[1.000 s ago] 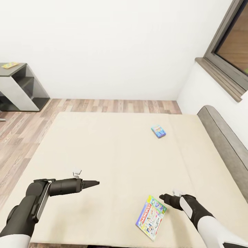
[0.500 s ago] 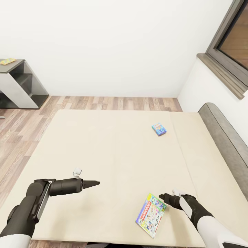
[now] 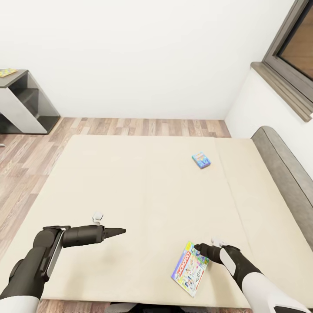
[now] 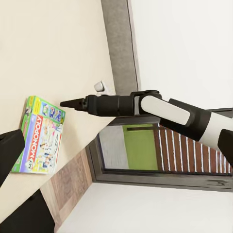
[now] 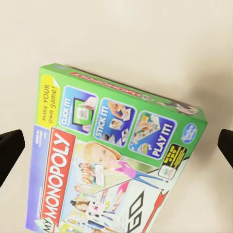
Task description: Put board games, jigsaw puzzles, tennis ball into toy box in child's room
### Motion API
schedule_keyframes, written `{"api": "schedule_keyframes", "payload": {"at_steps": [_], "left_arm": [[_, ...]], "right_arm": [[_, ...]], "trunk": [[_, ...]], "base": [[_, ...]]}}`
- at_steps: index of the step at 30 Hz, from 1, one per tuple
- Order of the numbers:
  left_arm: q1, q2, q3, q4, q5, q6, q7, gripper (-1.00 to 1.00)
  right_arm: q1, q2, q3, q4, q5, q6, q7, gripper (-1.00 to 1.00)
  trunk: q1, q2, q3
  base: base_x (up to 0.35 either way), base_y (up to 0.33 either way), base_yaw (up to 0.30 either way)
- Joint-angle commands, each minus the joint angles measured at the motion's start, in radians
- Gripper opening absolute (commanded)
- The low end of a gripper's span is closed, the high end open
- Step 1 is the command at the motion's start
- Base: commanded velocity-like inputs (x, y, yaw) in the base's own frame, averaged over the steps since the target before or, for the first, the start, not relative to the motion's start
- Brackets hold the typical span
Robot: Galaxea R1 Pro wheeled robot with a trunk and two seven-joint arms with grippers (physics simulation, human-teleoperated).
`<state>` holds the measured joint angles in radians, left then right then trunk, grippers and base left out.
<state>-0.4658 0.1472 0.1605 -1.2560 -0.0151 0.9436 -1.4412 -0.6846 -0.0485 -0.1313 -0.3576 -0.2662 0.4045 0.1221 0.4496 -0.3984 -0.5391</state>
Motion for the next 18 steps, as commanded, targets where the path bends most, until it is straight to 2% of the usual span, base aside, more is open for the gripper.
{"api": "schedule_keyframes", "payload": {"at_steps": [1, 18], "left_arm": [[-0.001, 0.000, 0.000, 0.000, -0.002, 0.011, -0.005, 1.00], [-0.001, 0.000, 0.001, 0.000, -0.001, 0.011, -0.004, 1.00]], "right_arm": [[0.000, 0.001, -0.007, -0.001, -0.001, 0.006, 0.004, 1.00], [-0.001, 0.003, -0.007, -0.001, -0.001, 0.005, 0.007, 1.00]], "trunk": [[0.000, -0.002, -0.003], [0.000, -0.002, -0.031]], "base": [[0.000, 0.000, 0.000], [0.000, 0.000, 0.000]]}}
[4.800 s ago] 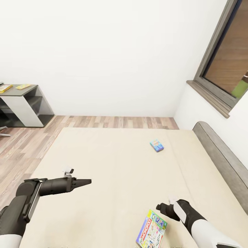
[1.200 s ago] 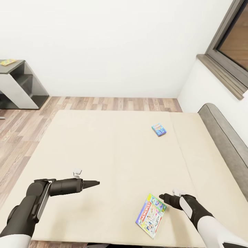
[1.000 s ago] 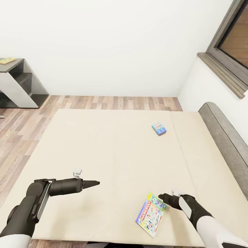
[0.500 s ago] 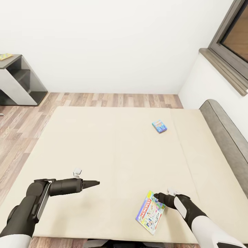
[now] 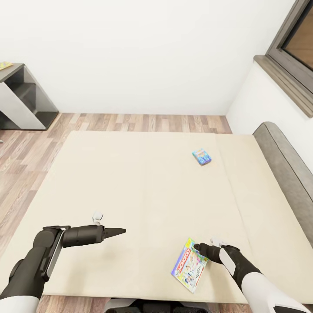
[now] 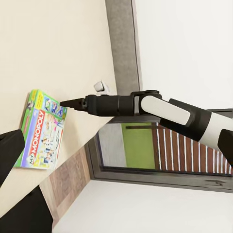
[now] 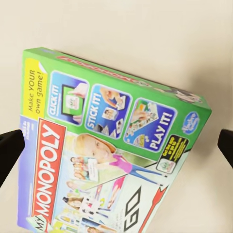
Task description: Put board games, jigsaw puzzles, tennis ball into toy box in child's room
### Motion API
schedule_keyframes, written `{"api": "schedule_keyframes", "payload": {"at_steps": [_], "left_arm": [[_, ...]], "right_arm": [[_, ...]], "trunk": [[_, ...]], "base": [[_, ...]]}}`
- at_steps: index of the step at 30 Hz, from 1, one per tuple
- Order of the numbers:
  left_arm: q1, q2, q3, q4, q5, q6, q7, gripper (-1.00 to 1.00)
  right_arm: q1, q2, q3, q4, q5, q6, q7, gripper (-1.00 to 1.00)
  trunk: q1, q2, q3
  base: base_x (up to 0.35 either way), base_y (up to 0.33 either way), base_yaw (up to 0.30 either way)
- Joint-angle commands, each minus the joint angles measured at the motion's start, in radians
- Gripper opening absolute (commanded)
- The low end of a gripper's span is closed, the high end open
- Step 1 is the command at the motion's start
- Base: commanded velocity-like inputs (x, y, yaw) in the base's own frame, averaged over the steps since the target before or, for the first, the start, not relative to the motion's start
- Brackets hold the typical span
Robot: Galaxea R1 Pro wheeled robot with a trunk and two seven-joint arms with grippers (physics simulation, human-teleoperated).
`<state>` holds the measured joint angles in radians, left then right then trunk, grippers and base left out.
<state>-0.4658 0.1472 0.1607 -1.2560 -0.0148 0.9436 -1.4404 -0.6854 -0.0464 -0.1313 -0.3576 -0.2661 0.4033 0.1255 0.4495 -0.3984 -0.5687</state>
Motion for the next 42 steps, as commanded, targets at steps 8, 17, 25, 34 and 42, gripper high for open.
{"api": "schedule_keyframes", "payload": {"at_steps": [8, 17, 25, 34, 42], "left_arm": [[0.000, 0.000, 0.000, 0.000, -0.002, 0.011, -0.005, 1.00], [0.000, 0.000, -0.001, 0.000, -0.001, 0.011, -0.005, 1.00], [0.000, 0.000, -0.001, 0.000, -0.001, 0.011, -0.005, 1.00], [0.000, 0.000, 0.000, 0.000, -0.001, 0.011, -0.005, 1.00], [0.000, 0.000, 0.000, 0.000, -0.001, 0.011, -0.005, 1.00]], "right_arm": [[0.000, 0.001, -0.007, -0.001, -0.001, 0.006, 0.003, 1.00], [0.000, 0.002, -0.007, -0.003, -0.001, 0.005, 0.004, 1.00], [0.000, 0.002, -0.007, -0.003, -0.001, 0.005, 0.005, 1.00], [0.001, 0.001, -0.004, -0.031, -0.001, 0.004, 0.008, 1.00], [0.001, 0.001, 0.037, -0.053, -0.001, 0.005, 0.009, 1.00]], "trunk": [[0.000, -0.002, -0.014], [0.000, -0.002, -0.029], [0.000, -0.002, -0.042], [0.000, -0.002, -0.050], [0.000, -0.002, -0.051]], "base": [[0.000, 0.000, 0.000], [0.000, 0.000, 0.000], [0.000, 0.000, 0.000], [0.000, 0.000, 0.000], [0.000, 0.000, 0.000]]}}
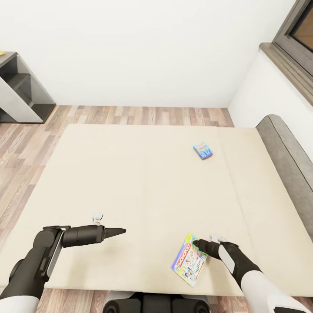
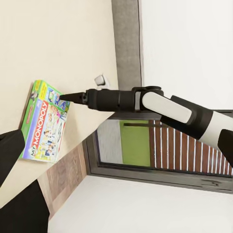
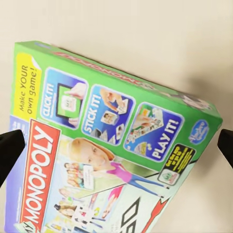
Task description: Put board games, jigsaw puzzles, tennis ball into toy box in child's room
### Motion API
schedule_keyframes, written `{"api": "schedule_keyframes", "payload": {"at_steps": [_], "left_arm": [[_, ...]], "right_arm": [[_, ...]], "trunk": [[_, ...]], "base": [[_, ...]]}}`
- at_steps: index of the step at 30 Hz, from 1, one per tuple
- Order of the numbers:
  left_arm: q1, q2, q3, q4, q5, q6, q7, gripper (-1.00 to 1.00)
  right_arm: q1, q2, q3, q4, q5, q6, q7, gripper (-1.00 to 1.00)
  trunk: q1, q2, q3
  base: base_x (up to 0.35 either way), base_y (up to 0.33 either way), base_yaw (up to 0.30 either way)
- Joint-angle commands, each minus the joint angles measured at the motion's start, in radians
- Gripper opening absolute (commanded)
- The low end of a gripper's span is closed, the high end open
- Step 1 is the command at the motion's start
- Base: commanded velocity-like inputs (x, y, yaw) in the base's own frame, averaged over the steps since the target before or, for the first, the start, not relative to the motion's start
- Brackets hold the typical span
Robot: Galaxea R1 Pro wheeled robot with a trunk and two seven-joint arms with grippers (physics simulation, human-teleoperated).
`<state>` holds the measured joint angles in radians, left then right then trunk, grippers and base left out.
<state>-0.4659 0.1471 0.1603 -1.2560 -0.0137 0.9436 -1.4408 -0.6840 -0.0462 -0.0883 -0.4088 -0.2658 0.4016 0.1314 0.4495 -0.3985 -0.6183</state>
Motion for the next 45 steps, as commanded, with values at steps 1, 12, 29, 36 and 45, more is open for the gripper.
{"api": "schedule_keyframes", "payload": {"at_steps": [1, 12, 29, 36, 45], "left_arm": [[0.000, 0.000, 0.000, 0.000, -0.002, 0.011, -0.005, 1.00], [0.000, 0.000, 0.000, 0.000, -0.002, 0.011, -0.006, 1.00], [0.000, 0.000, 0.000, 0.000, -0.002, 0.011, -0.005, 1.00], [0.000, 0.000, 0.001, 0.000, -0.002, 0.011, -0.004, 1.00], [0.000, 0.000, 0.001, 0.000, -0.002, 0.011, -0.004, 1.00]], "right_arm": [[0.000, 0.000, -0.003, -0.002, -0.001, 0.006, 0.004, 1.00], [0.000, 0.001, 0.008, -0.004, -0.001, 0.006, 0.004, 1.00], [0.000, 0.000, 0.007, -0.004, -0.003, 0.008, 0.017, 1.00], [0.000, 0.001, 0.007, -0.004, -0.003, 0.008, 0.018, 1.00], [0.000, 0.000, 0.007, -0.003, -0.003, 0.009, 0.018, 1.00]], "trunk": [[0.001, -0.002, -0.001], [0.001, -0.002, -0.001], [0.001, -0.002, -0.001], [0.001, -0.002, -0.007], [0.001, -0.002, -0.021]], "base": [[0.000, 0.000, 0.000], [0.000, 0.000, 0.000], [0.000, 0.000, 0.000], [0.000, 0.000, 0.000], [0.000, 0.000, 0.000]]}}
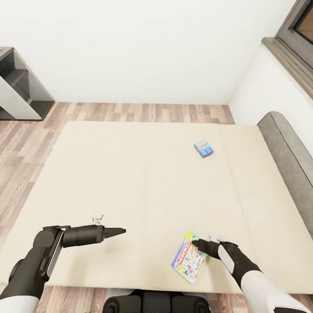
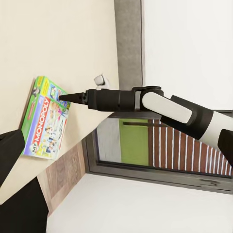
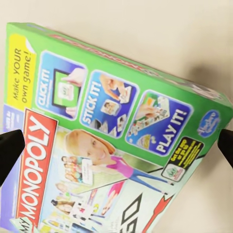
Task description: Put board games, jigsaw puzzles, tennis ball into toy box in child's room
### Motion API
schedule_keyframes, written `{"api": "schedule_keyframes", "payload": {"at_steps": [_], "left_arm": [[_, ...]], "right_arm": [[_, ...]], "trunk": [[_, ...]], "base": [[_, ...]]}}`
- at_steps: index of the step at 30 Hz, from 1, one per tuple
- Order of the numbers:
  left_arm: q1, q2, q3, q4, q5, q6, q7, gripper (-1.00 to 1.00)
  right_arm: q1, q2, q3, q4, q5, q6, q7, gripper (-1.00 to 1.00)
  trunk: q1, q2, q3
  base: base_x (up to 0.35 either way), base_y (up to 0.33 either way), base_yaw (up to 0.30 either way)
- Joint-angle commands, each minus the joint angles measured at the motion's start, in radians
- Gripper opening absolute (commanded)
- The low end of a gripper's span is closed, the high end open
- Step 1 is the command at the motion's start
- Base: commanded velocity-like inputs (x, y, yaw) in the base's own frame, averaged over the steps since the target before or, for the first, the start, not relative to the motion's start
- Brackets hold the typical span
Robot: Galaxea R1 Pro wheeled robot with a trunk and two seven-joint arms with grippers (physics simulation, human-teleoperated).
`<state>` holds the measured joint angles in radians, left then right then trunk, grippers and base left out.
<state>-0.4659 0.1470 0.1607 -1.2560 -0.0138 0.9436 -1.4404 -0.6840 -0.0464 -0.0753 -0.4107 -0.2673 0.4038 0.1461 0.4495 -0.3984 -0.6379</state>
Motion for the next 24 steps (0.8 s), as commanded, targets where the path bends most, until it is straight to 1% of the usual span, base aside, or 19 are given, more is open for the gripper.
{"api": "schedule_keyframes", "payload": {"at_steps": [1, 9, 24], "left_arm": [[0.000, 0.000, 0.000, 0.000, -0.002, 0.011, -0.005, 1.00], [0.000, -0.001, -0.001, 0.000, -0.002, 0.011, -0.004, 1.00], [0.000, -0.001, -0.001, 0.000, -0.002, 0.011, -0.003, 1.00]], "right_arm": [[0.000, 0.000, -0.006, -0.001, -0.002, 0.007, 0.003, 1.00], [0.000, -0.008, -0.007, 0.000, -0.006, 0.009, 0.003, 1.00], [0.000, -0.002, -0.007, 0.000, -0.006, 0.009, 0.003, 1.00]], "trunk": [[0.000, -0.002, -0.003], [0.000, -0.002, -0.007], [0.000, -0.002, -0.008]], "base": [[0.000, 0.000, 0.000], [0.000, 0.000, 0.000], [0.000, 0.000, 0.000]]}}
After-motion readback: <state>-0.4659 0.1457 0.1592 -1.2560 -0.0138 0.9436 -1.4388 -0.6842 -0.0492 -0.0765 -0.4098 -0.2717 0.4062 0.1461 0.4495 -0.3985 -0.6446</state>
